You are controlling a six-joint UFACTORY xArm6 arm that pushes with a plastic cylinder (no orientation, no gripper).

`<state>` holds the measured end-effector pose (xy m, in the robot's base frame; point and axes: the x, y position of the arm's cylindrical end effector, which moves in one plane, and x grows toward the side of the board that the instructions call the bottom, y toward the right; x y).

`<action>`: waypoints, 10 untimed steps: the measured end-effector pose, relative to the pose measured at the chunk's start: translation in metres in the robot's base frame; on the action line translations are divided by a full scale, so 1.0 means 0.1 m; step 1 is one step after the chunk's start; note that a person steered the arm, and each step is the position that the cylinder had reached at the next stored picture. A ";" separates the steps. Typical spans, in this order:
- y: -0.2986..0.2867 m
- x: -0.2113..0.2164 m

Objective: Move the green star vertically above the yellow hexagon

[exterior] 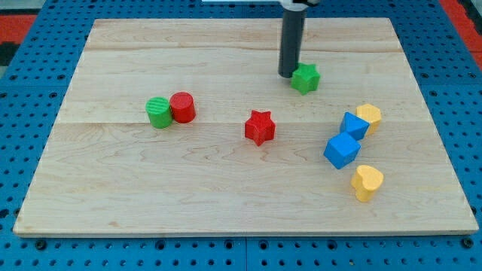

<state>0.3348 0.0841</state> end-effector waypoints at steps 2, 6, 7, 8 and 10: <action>0.06 0.28; 0.75 0.27; 0.38 0.28; 0.03 0.56; 1.05 0.52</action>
